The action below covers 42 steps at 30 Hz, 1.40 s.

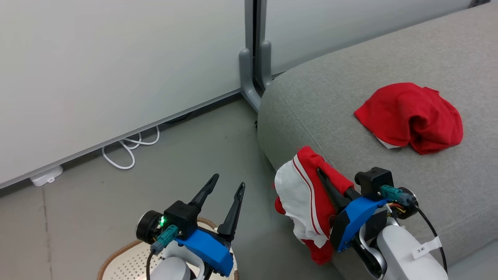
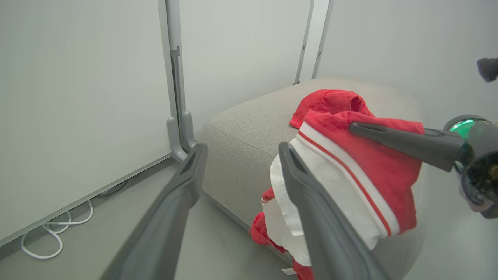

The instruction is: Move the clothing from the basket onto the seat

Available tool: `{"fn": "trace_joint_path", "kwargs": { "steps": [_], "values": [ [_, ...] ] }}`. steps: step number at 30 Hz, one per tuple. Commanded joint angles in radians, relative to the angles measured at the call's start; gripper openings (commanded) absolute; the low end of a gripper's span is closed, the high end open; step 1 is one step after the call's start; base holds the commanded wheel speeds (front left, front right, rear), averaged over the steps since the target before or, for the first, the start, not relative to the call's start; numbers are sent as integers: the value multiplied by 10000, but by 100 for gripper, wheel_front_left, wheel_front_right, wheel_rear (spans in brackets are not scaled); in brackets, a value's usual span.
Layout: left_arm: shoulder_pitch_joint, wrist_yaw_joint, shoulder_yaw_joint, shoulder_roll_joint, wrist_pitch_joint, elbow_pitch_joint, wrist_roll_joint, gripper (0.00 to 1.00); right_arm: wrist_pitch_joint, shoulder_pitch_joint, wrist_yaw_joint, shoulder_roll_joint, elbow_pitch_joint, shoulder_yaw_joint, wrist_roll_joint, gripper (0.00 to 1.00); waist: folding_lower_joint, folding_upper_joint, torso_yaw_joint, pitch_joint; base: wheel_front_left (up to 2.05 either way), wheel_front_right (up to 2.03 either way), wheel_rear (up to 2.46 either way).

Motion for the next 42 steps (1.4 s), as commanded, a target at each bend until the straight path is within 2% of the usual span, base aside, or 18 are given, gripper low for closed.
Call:
{"fn": "trace_joint_path", "kwargs": {
  "steps": [1,13,29,35,42],
  "values": [
    [112,-76,24,25,-48,-9,34,100,-56,62,1,-21,-59,-67,-19,0,0,0,-354,68,0,0,0],
    [-32,-52,-3,75,-48,4,77,100,-117,238,1,29,-172,-265,-87,0,0,0,-1007,309,0,0,0],
    [-252,-51,-55,142,-48,-18,150,100,-64,-59,1,-65,-392,-615,-115,0,0,0,-952,618,0,0,0],
    [-468,-52,-208,181,-50,-61,297,100,237,-825,1,-752,-857,-1031,-250,0,0,0,-728,971,0,0,0],
    [-1164,-52,-456,414,-48,-297,528,100,903,-2351,1,-2203,-1835,-2303,-185,0,0,0,-224,2073,0,0,0]
  ]
}}
